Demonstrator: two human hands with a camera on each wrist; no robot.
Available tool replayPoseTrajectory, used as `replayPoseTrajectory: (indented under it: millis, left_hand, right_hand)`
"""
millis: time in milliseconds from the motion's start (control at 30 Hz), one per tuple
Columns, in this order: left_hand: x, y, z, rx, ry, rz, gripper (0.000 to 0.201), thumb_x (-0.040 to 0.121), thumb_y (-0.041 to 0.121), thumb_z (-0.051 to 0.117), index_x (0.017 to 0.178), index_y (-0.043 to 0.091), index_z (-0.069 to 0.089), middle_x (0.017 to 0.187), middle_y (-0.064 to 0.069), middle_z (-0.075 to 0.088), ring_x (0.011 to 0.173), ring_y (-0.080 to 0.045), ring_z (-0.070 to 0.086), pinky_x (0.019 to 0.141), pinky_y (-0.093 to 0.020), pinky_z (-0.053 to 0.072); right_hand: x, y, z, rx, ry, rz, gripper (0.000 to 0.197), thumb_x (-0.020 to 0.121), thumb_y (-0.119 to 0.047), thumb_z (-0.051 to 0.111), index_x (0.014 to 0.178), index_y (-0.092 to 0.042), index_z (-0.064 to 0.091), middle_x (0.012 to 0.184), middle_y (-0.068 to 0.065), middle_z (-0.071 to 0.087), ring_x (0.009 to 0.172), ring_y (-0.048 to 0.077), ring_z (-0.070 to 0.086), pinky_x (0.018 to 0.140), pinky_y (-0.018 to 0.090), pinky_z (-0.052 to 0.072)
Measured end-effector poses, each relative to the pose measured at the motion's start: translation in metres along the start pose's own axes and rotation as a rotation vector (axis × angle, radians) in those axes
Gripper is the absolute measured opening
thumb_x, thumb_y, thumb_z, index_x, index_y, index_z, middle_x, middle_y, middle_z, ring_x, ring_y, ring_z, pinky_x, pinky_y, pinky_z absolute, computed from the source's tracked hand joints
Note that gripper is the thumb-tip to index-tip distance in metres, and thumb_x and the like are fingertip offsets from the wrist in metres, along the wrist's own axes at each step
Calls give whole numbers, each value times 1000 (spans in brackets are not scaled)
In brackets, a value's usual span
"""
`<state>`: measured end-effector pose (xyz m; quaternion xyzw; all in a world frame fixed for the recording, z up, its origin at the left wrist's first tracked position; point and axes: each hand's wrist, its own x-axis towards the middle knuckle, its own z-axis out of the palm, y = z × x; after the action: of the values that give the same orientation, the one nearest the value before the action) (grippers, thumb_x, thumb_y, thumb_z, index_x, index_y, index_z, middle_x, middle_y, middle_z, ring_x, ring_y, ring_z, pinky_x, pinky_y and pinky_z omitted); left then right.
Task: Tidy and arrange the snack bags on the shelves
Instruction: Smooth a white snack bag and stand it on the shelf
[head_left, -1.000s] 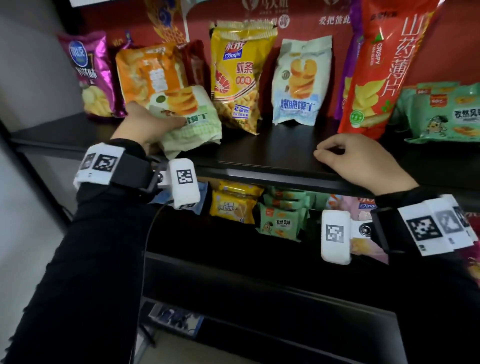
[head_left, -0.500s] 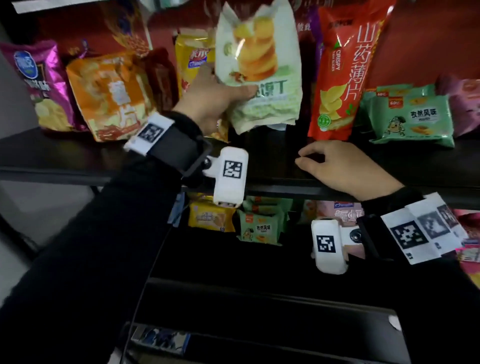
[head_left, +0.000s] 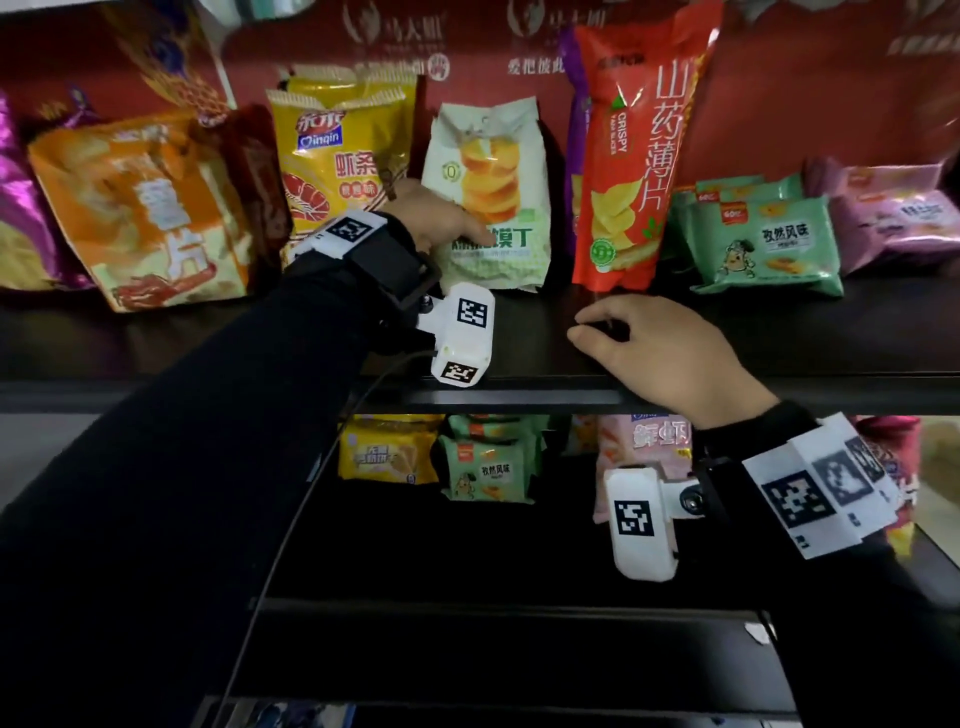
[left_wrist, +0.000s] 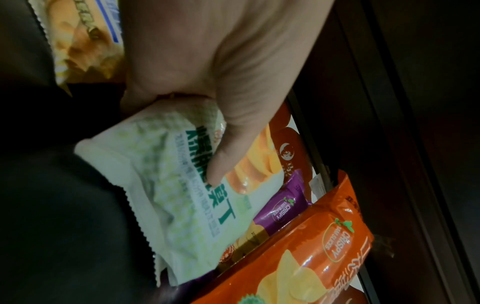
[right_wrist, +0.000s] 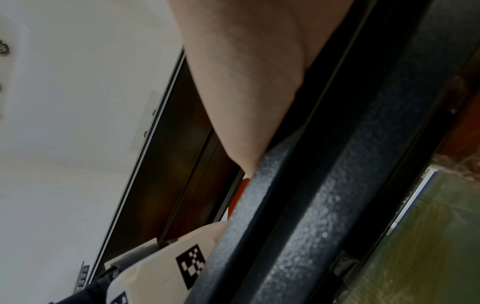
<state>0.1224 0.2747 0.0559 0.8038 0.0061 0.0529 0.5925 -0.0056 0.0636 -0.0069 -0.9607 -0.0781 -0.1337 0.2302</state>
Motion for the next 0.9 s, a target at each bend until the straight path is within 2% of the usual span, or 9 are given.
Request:
replayPoseTrajectory:
  millis: [100,200,400,467,533,567,700,800,900]
  left_hand:
    - [8,-3,-3,61,-61,11,130,24,27,94,139,2,39,134,-13,55,118,-31,57,97,-47,49]
    - [6,-4,-7,137,-132,-4,112,33,35,96,130,0,52,124,-18,63,109,-36,63,96,-50,50]
    - [13,-12,-5,59,-99,11,137,7,41,96,131,4,53,126,-16,61,108,-37,63,91,-53,52]
    - [7,-12,-2,11,-100,33,115,22,33,99,126,5,58,121,-16,64,102,-37,66,87,-56,53]
    - [-5,-9,2,22,-72,63,74,50,21,94,117,5,65,115,-13,68,100,-32,68,89,-53,54]
    - [-8,-7,3,44,-56,59,68,56,21,91,117,5,64,116,-11,68,102,-30,67,91,-49,54]
    - [-9,-4,8,370,51,37,80,72,44,80,132,0,51,136,-15,54,119,-28,56,84,-28,46]
    - [-21,-1,10,609,39,50,84,82,56,64,141,0,40,146,-17,43,129,-30,47,94,-30,42]
    - [-32,3,2,608,-66,-35,95,72,63,70,144,8,40,148,-13,43,130,-31,46,105,-34,41]
  right_hand:
    - [-1,-1,1,-2,9,3,38,92,-53,47,124,-34,57,128,-9,58,114,13,52,79,28,37]
    - [-2,-2,1,4,19,13,38,92,-54,47,123,-34,57,127,-8,59,114,14,53,80,29,38]
    - [-3,-4,3,3,33,14,38,93,-52,48,123,-32,58,126,-7,59,116,14,52,83,31,41]
    - [-3,-5,3,-4,37,13,38,93,-52,48,123,-32,58,126,-7,59,116,14,52,85,32,42]
    - [-4,-5,3,-9,43,13,37,93,-51,48,123,-32,58,126,-7,60,116,14,52,86,32,42]
    - [-4,-5,3,-11,46,13,37,93,-51,47,123,-32,58,126,-8,60,116,14,52,86,32,42]
    - [-5,-7,3,-26,46,13,37,94,-51,47,123,-31,58,126,-8,60,117,14,53,87,32,43]
    - [-6,-8,1,-23,44,18,37,94,-50,46,124,-31,59,126,-8,60,117,15,54,88,32,43]
    - [-7,-8,0,-36,38,6,37,94,-50,46,123,-32,59,127,-8,60,116,16,54,87,32,44]
